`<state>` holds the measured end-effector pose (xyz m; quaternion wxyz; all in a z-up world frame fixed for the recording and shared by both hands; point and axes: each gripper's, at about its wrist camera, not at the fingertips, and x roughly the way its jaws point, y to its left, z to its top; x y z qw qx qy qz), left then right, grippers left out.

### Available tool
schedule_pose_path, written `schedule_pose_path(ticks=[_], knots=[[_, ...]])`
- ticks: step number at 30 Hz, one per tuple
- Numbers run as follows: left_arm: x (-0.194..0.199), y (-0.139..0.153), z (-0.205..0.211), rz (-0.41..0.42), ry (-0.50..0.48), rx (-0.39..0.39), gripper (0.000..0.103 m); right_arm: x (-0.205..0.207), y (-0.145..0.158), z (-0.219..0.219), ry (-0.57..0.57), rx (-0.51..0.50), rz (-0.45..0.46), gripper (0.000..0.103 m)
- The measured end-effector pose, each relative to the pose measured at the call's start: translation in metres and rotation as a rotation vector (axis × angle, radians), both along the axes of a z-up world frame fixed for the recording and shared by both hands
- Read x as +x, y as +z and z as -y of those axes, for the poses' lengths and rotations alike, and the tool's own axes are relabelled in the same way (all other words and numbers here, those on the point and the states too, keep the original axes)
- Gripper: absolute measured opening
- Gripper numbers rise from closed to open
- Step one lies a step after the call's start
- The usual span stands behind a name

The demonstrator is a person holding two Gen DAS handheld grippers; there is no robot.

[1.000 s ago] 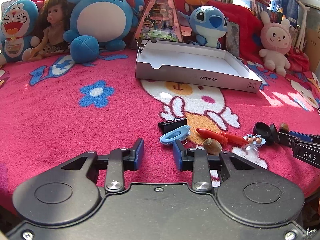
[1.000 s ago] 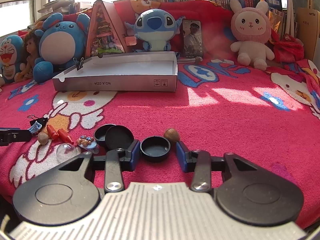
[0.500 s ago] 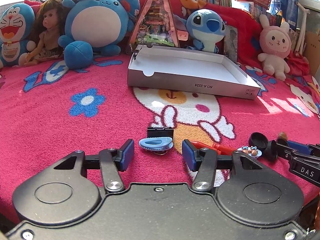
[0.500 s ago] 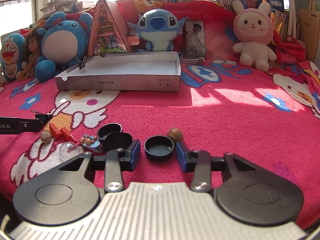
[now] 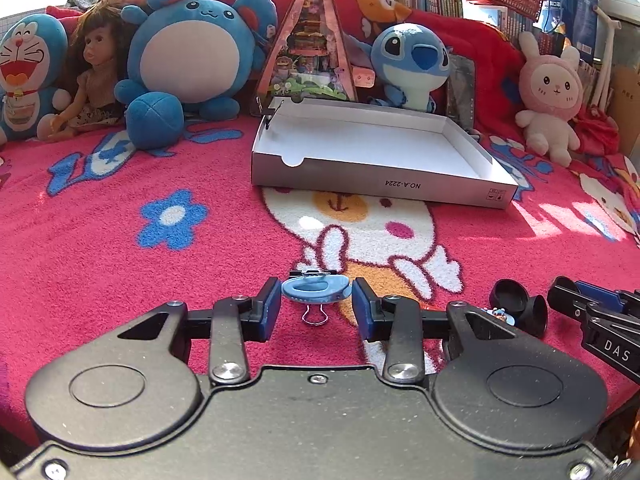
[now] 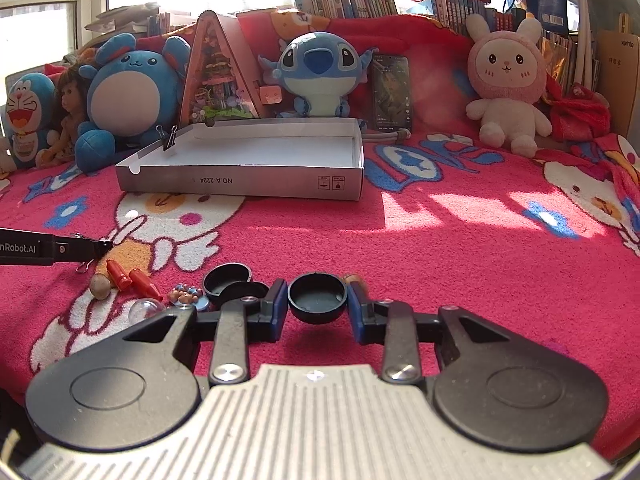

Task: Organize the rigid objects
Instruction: 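Carry both held items into the white box and open both tools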

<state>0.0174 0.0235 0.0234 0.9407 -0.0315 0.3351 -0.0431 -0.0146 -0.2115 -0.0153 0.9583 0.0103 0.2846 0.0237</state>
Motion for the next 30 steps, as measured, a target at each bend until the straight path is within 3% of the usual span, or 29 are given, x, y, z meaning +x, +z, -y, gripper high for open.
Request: schedule_pose_path(ticks=[10, 22, 25, 30], knots=[[0.017, 0.028, -0.001, 0.008, -0.012, -0.001, 0.037, 0.012, 0.021, 0.005, 0.016, 0.041, 0.017, 0.038], [0.044, 0.054, 0.002, 0.02, -0.051, -0.064, 0.037, 0.033, 0.036, 0.006, 0.063, 0.089, 0.031, 0.038], [0.058, 0.061, 0.001, 0.013, -0.065, -0.085, 0.037, 0.05, 0.041, 0.008, 0.074, 0.114, 0.018, 0.038], [0.093, 0.073, 0.007, 0.035, -0.081, -0.053, 0.037, 0.086, 0.052, 0.009, 0.092, 0.123, -0.011, 0.038]])
